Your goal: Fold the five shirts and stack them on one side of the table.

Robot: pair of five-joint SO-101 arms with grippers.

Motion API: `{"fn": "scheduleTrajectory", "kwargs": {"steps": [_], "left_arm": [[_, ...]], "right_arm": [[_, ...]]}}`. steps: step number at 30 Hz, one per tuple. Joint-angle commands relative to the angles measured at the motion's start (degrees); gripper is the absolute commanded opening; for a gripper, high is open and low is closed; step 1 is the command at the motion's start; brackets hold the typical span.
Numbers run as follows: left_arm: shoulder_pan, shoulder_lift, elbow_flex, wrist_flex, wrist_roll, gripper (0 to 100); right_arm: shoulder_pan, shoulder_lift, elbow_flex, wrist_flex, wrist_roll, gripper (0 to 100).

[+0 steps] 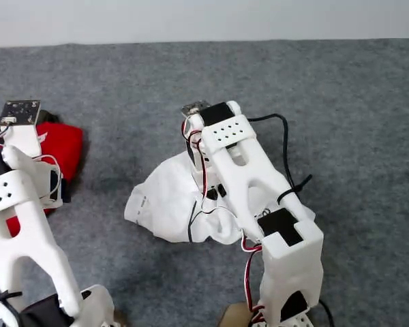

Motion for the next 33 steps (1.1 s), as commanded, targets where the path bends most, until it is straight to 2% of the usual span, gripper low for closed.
{"fn": "scheduleTrajectory", "kwargs": {"steps": [1,10,15,21,25,28,33], "left_arm": [[0.1,-1.8,0.0,-1.1,-0.4,16],[1.4,-1.7,-7.4,-1.0,-0.3,16],[11.1,-1.3,-9.8,-2.5,-0.2,16],[24.4,-0.5,-9.7,-15.7,4.8,16],[32.9,6.5,-10.2,-22.5,4.9,16],[36.3,14.4,-11.8,-25.2,4.9,16],[39.0,28.0,-22.6,-25.7,5.0,16]], "right_arm": [[1.4,-1.7,-3.8,3.8,3.9,1.0],[9.4,-16.8,-1.4,3.7,6.9,0.9],[15.3,-23.3,5.6,3.7,7.5,0.9],[21.7,-29.5,13.0,3.6,7.6,0.9],[24.4,-32.0,16.9,3.6,7.6,0.9],[25.5,-33.3,19.3,3.6,7.6,0.9],[26.1,-34.8,22.5,3.6,7.5,0.9]]}}
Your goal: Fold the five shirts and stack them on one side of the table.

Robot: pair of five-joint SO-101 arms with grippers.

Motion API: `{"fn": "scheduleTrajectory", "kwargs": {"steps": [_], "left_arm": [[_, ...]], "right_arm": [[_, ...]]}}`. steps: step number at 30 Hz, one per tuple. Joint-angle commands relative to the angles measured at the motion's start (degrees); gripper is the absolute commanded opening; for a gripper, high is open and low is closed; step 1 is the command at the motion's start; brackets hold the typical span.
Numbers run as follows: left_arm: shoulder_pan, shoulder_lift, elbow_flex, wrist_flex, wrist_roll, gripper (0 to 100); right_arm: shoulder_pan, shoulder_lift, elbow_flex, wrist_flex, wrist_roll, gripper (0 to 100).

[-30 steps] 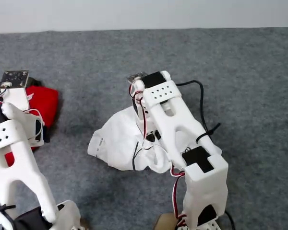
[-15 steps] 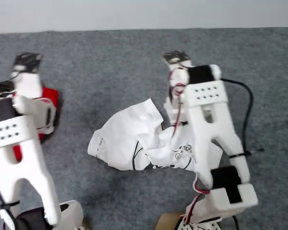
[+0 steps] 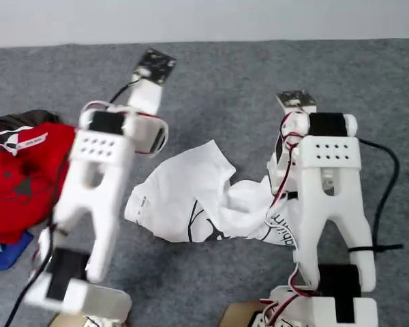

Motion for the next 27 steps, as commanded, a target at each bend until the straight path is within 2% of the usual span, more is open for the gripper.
{"fn": "scheduleTrajectory", "kwargs": {"steps": [1,14,19,27], "left_arm": [[2.4,8.1,-10.2,-1.4,0.6,16],[8.8,40.9,-45.8,5.9,0.4,18],[10.1,51.1,-58.5,12.1,0.4,28],[10.0,63.5,-75.9,21.0,-1.5,29]], "right_arm": [[0.6,-3.2,0.8,2.3,0.4,0.9],[0.6,-3.2,2.8,2.3,0.4,0.9],[0.6,-3.2,2.8,2.3,0.4,0.9],[0.6,-3.1,2.8,2.3,0.3,0.9]]}}
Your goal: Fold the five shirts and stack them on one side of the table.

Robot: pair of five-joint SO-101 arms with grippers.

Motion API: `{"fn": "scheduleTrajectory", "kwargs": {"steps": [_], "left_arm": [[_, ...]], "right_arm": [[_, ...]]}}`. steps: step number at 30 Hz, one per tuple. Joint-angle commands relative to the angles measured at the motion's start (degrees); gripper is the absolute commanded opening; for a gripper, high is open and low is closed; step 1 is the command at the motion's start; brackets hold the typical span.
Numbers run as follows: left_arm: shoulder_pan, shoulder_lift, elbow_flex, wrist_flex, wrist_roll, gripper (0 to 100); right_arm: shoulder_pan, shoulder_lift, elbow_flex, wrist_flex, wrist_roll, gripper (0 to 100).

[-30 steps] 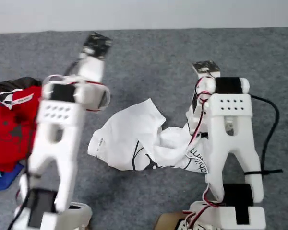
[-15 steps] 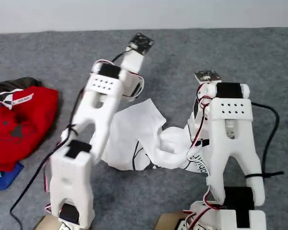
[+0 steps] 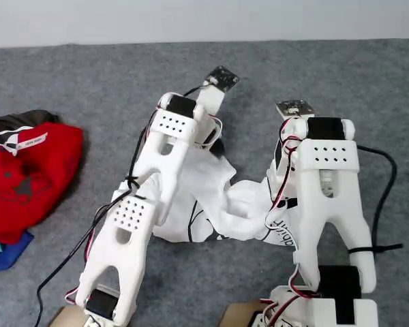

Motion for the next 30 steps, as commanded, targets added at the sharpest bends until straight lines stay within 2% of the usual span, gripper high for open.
{"fn": "scheduleTrajectory", "kwargs": {"steps": [1,6,12,27,30], "left_arm": [[0.4,1.8,-8.5,3.4,-1.3,29],[0.5,4.0,-11.0,3.8,-1.2,28],[1.1,4.5,-10.8,4.6,-1.4,23],[1.5,4.4,-10.9,8.4,-5.5,1],[1.0,3.1,-12.4,10.3,-5.5,0]], "right_arm": [[0.6,-2.9,-0.4,2.3,0.3,0.9],[0.6,-2.9,-0.4,2.3,0.3,0.9],[0.6,-3.0,-0.5,2.3,0.3,0.9],[0.6,-3.1,-0.7,2.3,0.3,0.9],[0.6,-3.6,-1.5,2.4,0.3,0.9]]}}
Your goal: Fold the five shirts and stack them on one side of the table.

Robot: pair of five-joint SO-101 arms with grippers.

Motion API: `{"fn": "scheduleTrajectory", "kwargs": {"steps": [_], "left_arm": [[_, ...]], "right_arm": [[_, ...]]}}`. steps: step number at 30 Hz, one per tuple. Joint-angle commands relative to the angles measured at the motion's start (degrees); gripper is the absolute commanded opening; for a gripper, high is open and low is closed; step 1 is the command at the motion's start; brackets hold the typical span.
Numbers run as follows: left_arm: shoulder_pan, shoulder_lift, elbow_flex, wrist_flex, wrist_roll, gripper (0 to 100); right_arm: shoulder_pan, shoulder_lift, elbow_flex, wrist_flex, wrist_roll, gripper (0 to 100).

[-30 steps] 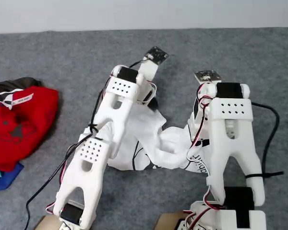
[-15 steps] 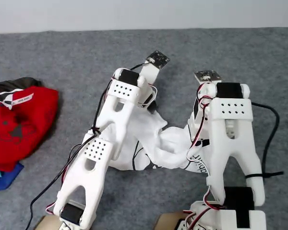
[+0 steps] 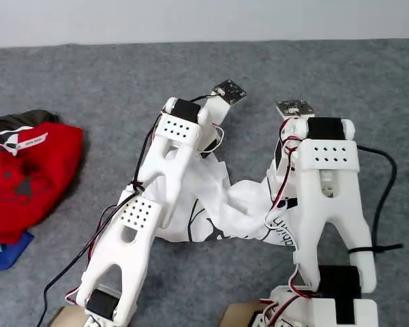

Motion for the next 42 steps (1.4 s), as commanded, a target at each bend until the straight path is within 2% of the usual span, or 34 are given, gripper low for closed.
{"fn": "scheduleTrajectory", "kwargs": {"steps": [1,6,10,15,22,33,42], "left_arm": [[-0.5,-3.3,-5.4,3.7,-0.2,0],[-3.7,-10.5,-9.0,4.1,-0.1,0],[-6.4,-19.3,-9.1,4.1,0.0,0],[-9.3,-29.6,-9.1,4.1,0.0,0],[-11.9,-38.2,-9.2,4.1,0.0,0],[-12.0,-53.0,-9.2,4.0,0.0,0],[-12.0,-68.2,-9.5,2.4,4.0,0]], "right_arm": [[0.6,-4.5,-2.0,2.4,0.3,0.9],[0.7,-10.7,-6.0,2.4,0.5,0.9],[3.4,-14.3,-8.9,2.3,0.5,0.9],[7.1,-15.8,-13.8,2.3,0.6,0.9],[7.2,-15.8,-22.4,2.3,2.3,0.9],[7.3,-15.8,-32.6,2.2,3.8,0.9],[7.4,-15.7,-50.1,2.2,3.7,0.9]]}}
